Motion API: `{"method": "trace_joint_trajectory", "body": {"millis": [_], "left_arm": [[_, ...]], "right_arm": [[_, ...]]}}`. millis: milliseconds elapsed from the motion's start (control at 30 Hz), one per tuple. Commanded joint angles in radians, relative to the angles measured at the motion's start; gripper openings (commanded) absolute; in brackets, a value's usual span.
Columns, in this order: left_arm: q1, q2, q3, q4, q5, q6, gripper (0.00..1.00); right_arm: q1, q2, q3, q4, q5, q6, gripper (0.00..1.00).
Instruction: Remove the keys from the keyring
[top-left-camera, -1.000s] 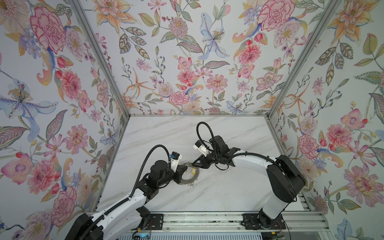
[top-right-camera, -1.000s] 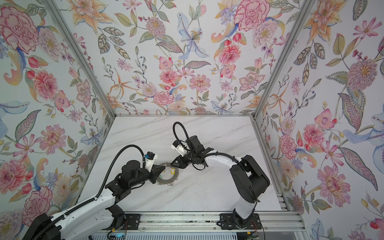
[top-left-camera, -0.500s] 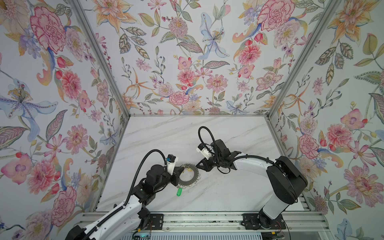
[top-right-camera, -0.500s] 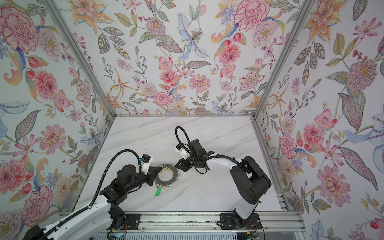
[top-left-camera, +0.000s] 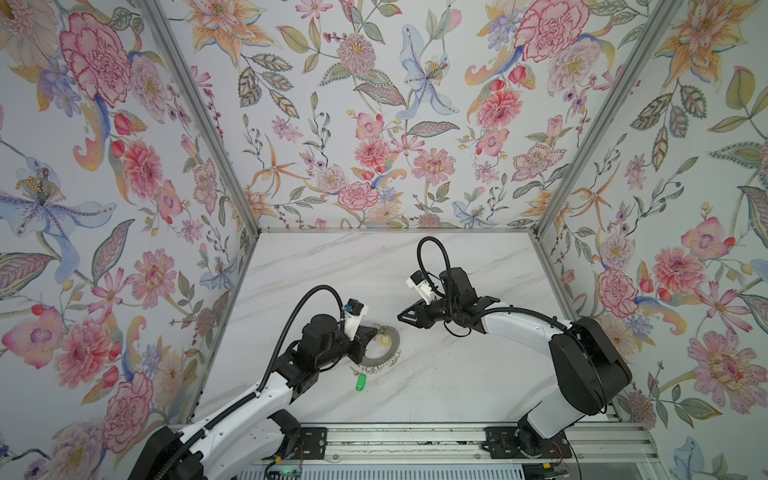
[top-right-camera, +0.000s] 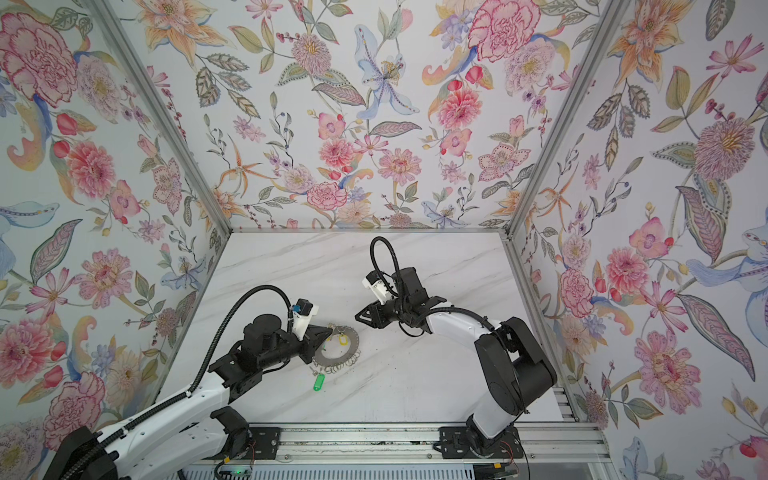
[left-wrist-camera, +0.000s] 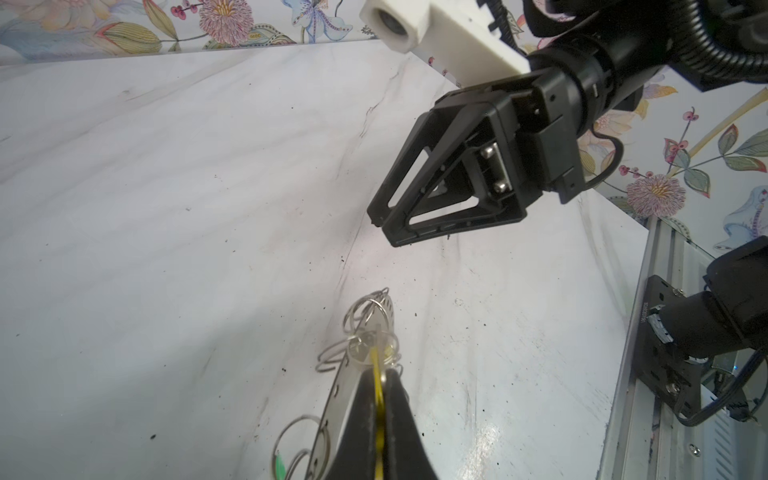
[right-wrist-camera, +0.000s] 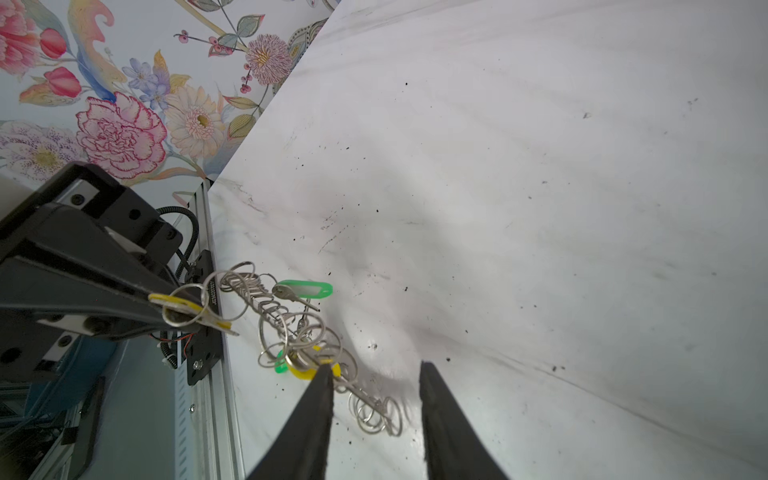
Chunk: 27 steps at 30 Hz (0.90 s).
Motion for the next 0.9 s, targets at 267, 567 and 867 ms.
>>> {"method": "trace_joint_trajectory", "body": {"millis": [267,567,867], "left_arm": [[-0.039,0.229,0.205,-0.085,0.262,0.147,0.00],[-0.066,0.312,0.239,-0.185,0.221,0.198,0.00],[-0.076,0.263,0.221,-0.217,0.133,0.193,0.00]], "right_arm": [[-0.076,-0.190,-0.173,0.105,-0.050,0.097,0.41],[-0.120,-0.334,-0.273,0.107,0.002,0.115,0.49],[-0.014,-0.254,-0.192,-0.001,-0.004,0.029,0.50]]}}
